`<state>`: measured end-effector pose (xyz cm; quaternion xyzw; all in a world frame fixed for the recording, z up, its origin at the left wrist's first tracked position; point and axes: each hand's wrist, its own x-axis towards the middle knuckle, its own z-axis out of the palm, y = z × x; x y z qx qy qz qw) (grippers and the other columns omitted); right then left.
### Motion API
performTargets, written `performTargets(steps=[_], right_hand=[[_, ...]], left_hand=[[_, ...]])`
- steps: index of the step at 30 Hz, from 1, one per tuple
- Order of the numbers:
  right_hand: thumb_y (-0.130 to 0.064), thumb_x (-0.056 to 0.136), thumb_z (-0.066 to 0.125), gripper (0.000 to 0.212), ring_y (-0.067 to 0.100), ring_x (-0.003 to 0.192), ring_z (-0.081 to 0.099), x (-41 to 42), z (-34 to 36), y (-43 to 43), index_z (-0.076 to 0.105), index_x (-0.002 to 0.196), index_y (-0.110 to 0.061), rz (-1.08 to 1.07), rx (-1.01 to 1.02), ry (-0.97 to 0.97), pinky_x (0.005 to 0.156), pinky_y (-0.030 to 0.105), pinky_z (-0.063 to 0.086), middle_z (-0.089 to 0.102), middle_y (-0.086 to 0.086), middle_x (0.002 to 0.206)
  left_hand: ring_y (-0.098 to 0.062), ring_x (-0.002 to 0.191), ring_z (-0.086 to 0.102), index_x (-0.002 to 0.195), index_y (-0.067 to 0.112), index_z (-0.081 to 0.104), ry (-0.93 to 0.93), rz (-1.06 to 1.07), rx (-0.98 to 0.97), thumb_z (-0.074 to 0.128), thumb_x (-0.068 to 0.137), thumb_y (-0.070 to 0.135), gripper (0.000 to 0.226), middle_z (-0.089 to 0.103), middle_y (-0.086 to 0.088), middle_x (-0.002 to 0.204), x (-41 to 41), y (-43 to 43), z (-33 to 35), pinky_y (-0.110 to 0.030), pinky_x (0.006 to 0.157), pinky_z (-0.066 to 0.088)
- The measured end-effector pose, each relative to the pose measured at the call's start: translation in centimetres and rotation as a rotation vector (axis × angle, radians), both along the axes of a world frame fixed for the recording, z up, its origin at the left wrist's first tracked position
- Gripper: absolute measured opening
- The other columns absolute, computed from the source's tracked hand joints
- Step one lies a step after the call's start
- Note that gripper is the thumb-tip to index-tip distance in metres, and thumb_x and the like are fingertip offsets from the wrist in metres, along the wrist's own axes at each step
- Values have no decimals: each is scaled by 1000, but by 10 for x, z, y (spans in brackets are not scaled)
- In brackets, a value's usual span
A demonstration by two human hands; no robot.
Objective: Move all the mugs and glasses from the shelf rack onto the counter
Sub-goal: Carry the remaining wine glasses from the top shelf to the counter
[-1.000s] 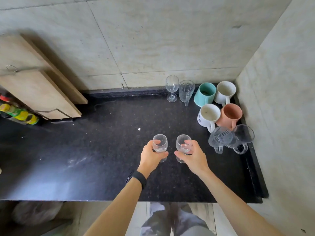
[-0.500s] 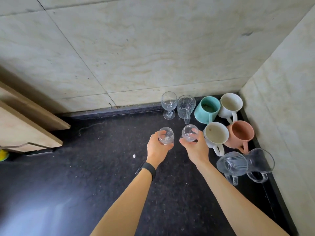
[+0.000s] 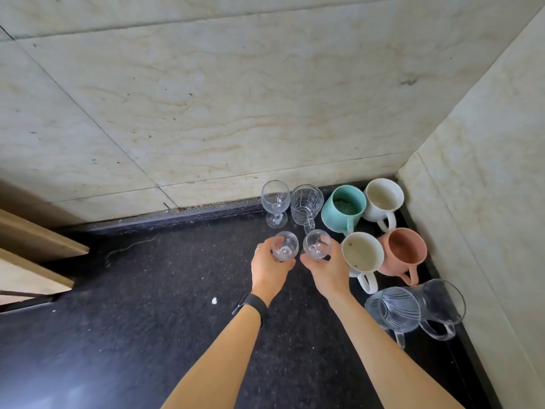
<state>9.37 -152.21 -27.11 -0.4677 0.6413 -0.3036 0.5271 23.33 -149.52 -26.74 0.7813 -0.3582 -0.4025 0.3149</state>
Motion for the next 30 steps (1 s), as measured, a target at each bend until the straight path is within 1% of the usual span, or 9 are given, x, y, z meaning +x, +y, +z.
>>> performTargets(steps=[3, 8, 11, 14, 16, 20, 25, 29, 30], right_hand=[[-6, 81, 81, 65, 14, 116, 63, 0, -2, -2, 52, 137, -19, 13, 27, -4, 81, 9, 48, 64, 0, 128], [-3, 81, 81, 88, 22, 119, 65, -5, 3, 2, 35, 154, -19, 30, 148, -66, 104, 42, 52, 52, 5, 149], [-9, 83, 80, 90, 22, 126, 62, -9, 13, 14, 30, 157, -17, 33, 226, -38, 105, 38, 49, 47, 2, 156], [-24, 88, 76, 71, 12, 120, 61, -16, 30, 45, 41, 150, -18, 61, 262, 81, 100, 31, 44, 53, 1, 150], [-30, 92, 70, 56, 6, 111, 57, -21, 44, 67, 49, 143, -21, 130, 281, 156, 92, 25, 38, 58, -2, 145], [-35, 99, 61, 40, 13, 126, 57, -27, 71, 96, 54, 137, -25, 341, 283, 265, 93, 22, 36, 58, -6, 143], [-36, 101, 57, 33, 12, 127, 58, -22, 107, 111, 60, 132, -27, 703, 90, 381, 100, 22, 40, 63, -10, 138], [-37, 100, 53, 30, 21, 123, 59, 17, 144, 128, 62, 128, -30, 988, -151, 443, 104, 35, 44, 64, -10, 134], [-37, 100, 52, 30, 21, 120, 60, 32, 155, 137, 63, 127, -30, 1054, -232, 442, 102, 34, 44, 63, -10, 135]], left_hand=[[-19, 105, 62, 124, 28, 58, 14, 3, 16, 81, 74, 17, 56, 61, 1, 117, -1, 0, -2, -35, 92, 51], [-16, 106, 62, 130, 29, 51, 83, 15, 57, 82, 71, 13, 69, 64, 3, 119, -2, 1, -1, -31, 90, 50], [-8, 93, 62, 130, 26, 51, 139, 40, 107, 82, 72, 12, 67, 64, 3, 118, 1, 11, 2, -24, 77, 49], [-9, 93, 61, 129, 26, 51, 143, -6, 145, 81, 76, 20, 61, 63, 7, 112, 5, 35, 8, -19, 65, 45], [-12, 97, 61, 130, 24, 52, 122, -63, 186, 79, 79, 25, 58, 61, 7, 111, 9, 55, 16, -21, 69, 48], [-14, 100, 57, 132, 20, 51, 23, -125, 251, 72, 86, 29, 52, 59, 3, 116, 26, 102, 39, -24, 78, 47], [-16, 110, 56, 132, 20, 53, -129, -69, 255, 63, 92, 33, 43, 62, 1, 124, 61, 173, 80, -22, 89, 41], [-10, 102, 56, 127, 29, 57, -175, 206, 180, 61, 92, 36, 37, 64, 7, 123, 84, 246, 131, -12, 68, 41], [-10, 104, 57, 128, 31, 57, -208, 254, 158, 61, 92, 37, 37, 64, 9, 124, 88, 268, 146, -14, 70, 43]])
